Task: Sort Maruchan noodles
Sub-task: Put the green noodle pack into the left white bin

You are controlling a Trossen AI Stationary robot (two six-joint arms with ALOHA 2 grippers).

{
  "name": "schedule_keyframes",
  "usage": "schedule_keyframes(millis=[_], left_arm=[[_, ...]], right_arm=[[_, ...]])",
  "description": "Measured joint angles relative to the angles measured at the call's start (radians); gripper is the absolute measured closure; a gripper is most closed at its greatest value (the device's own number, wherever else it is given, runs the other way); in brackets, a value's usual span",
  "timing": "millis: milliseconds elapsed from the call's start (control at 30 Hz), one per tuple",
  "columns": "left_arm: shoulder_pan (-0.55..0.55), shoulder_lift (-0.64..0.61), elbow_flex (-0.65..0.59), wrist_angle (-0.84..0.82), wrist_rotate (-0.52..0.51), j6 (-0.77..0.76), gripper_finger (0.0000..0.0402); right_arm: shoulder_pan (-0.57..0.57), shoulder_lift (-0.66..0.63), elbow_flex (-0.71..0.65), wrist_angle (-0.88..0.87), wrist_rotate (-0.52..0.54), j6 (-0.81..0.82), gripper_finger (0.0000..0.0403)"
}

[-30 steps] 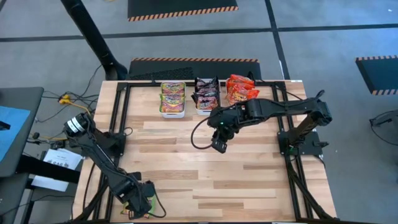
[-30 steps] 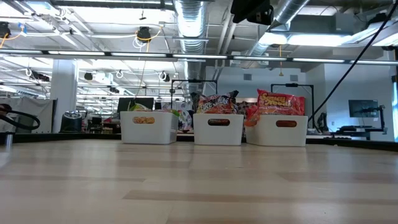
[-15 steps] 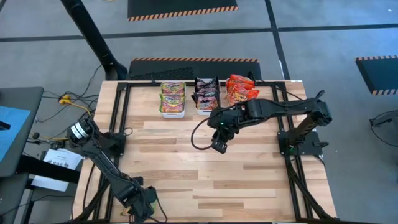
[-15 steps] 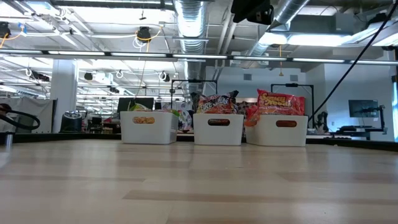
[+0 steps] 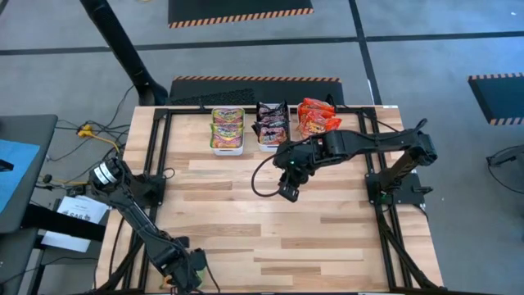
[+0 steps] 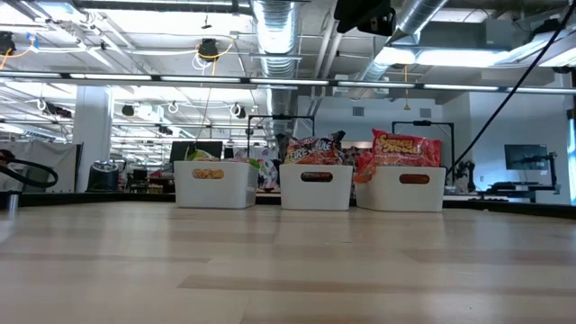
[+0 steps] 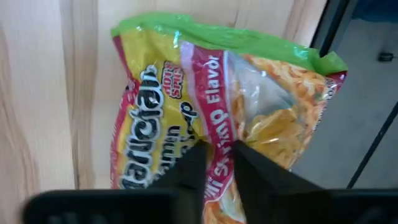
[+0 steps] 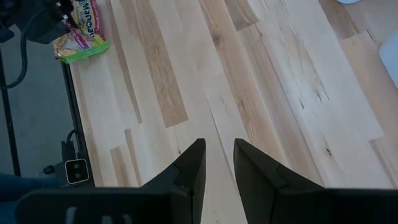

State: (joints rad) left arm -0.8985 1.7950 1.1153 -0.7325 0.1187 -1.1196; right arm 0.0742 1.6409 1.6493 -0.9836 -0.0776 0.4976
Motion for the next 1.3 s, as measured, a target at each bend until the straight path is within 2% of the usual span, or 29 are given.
schedule_keyframes(millis=[100, 233, 400, 567, 667, 1300], left_arm=[[0.001, 0.0, -0.001, 0.012, -0.024, 0.031, 0.0387], [0.009, 0.0, -0.002, 0.021, -0.036, 0.068, 0.0399], [0.018, -0.019, 0.006, 0.009, -0.028, 0.115, 0.0401], [0.029, -0.069, 0.008, -0.003, -0.169, 0.116, 0.0401], [0.058, -0.08, 0.009, -0.017, -0.199, 0.142, 0.0401], [0.288, -0.086, 0.013, -0.015, -0.278, 0.458, 0.0401]], right_arm=[[0.0, 0.0, 0.0, 0.0, 0.0, 0.0, 0.0294], [0.0, 0.0, 0.0, 0.0, 0.0, 0.004, 0.0294], [0.0, 0.0, 0.0, 0.001, 0.0, 0.026, 0.0294], [0.0, 0.0, 0.0, 0.002, 0.004, 0.029, 0.0294], [0.0, 0.0, 0.0, 0.002, 0.021, 0.029, 0.0294], [0.0, 0.0, 0.0, 0.001, 0.027, 0.053, 0.0294]])
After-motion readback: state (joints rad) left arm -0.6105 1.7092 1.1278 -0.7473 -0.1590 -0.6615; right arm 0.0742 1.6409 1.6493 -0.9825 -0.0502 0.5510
